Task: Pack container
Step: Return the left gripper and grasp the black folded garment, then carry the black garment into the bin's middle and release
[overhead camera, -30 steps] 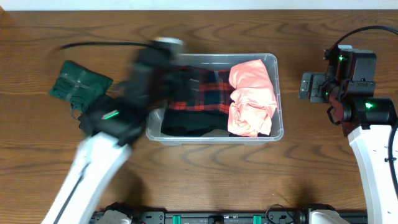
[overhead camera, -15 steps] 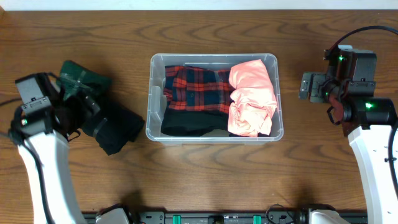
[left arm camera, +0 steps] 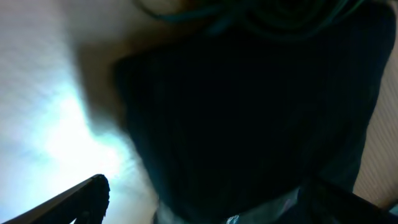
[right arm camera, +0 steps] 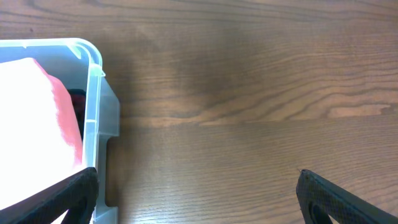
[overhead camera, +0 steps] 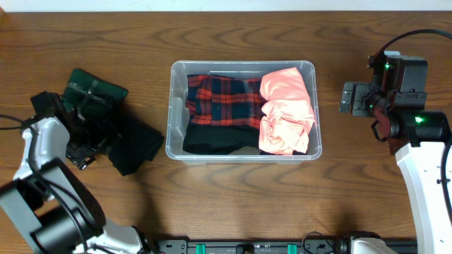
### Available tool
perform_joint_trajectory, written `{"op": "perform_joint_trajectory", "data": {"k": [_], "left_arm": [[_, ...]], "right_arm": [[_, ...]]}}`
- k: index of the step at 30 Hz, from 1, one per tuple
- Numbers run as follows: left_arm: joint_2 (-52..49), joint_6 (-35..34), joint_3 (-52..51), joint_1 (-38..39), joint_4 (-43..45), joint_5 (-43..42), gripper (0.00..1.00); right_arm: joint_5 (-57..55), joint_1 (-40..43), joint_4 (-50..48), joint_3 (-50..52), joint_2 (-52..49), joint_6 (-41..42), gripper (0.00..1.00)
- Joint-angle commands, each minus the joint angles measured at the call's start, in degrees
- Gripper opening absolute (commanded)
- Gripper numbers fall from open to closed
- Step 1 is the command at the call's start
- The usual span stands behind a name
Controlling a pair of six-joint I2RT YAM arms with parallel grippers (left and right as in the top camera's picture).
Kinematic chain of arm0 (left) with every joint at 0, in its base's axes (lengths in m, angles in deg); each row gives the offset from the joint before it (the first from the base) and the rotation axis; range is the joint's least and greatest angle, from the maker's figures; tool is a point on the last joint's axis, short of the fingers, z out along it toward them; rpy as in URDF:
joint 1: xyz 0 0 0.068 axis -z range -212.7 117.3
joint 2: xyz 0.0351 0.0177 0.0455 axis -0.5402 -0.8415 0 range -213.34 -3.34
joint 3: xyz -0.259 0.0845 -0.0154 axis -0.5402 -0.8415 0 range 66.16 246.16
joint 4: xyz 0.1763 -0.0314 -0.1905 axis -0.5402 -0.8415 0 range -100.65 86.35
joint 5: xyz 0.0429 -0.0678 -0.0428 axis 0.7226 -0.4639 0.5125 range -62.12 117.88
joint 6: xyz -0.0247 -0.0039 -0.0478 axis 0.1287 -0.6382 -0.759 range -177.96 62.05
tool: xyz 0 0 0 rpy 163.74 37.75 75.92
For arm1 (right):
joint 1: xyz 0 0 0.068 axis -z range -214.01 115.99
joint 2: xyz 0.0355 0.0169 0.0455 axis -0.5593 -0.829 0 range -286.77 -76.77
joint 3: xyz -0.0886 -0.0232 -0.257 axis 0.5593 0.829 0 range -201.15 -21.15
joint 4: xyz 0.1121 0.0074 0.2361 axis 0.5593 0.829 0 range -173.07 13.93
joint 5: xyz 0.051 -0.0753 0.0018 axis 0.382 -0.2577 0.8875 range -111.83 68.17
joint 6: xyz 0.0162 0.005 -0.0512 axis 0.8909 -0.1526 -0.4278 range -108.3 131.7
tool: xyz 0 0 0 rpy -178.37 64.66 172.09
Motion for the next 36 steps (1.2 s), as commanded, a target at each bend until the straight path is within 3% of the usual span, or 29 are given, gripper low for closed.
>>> {"op": "perform_joint_trajectory", "data": {"k": [1,8,9,11,15,22,30,36], "left_arm": [[-3.1,4.6,0.2,-0.1,0.3,-7.0,0.98],[-6.3,4.5,0.2,-0.1,0.0,-7.0,0.99],[-6.3,4.5,0.2,-0.1,-0.2,-7.1,0.96],[-6.3,4.5,0.2,-0.1,-0.7,-7.5,0.83],[-6.0,4.5,0.2,-0.1,-2.3,-7.7,0.49],[1.5,4.9,0.7,-0.1,-6.1,-8.3,0.06],[23.1,8.4,4.6,2.6,-9.0,-17.1,0.06],[33.5,9.4,8.2,18.0,-6.3,-17.0,0.06]], "right_arm": [[-0.6,0.5,0.0,-0.1,0.8,0.5,0.99],[-0.6,0.5,0.0,-0.1,0.8,0.5,0.99],[-0.6,0.5,0.0,-0.1,0.8,0.5,0.99],[-0.6,0.5,0.0,-0.1,0.8,0.5,0.99],[-0.6,0.5,0.1,-0.1,0.8,0.5,0.99],[-0.6,0.5,0.1,-0.1,0.8,0.5,0.99],[-0.6,0.5,0.0,-0.1,0.8,0.5,0.99],[-0.6,0.5,0.0,-0.1,0.8,0.5,0.99]]}}
